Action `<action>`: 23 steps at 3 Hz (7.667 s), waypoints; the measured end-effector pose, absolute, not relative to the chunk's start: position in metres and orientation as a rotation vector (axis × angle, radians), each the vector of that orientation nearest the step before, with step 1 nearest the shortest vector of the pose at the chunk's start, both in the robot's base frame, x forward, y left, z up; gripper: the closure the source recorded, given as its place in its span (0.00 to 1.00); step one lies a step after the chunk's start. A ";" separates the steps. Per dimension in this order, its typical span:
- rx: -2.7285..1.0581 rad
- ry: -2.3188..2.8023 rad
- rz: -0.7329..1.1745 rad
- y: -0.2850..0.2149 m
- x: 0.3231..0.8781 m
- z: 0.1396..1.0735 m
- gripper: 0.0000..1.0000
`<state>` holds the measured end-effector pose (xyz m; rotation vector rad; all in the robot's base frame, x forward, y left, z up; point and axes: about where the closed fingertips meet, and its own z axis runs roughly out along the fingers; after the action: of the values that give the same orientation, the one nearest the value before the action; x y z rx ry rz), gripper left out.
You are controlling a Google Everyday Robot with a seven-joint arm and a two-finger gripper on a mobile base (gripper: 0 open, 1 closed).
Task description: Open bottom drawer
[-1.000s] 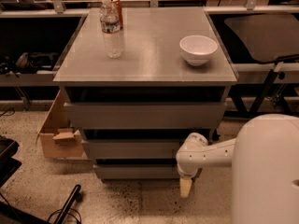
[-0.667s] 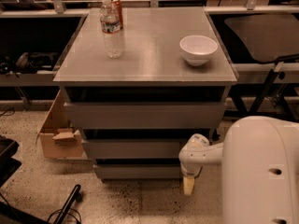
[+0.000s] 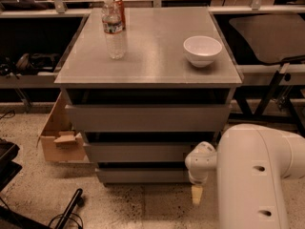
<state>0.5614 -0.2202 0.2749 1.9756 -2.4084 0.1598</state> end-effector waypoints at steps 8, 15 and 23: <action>2.175 -2.341 0.063 -0.211 0.599 0.194 0.88; 2.141 -2.337 0.060 -0.213 0.579 0.185 0.00; 2.091 -2.208 0.174 -0.207 0.384 0.256 0.16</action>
Offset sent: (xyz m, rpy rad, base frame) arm 0.0263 0.0074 -0.0676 0.0585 0.0284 0.1310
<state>0.3841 -0.2071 0.2565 2.0905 -2.2083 0.1743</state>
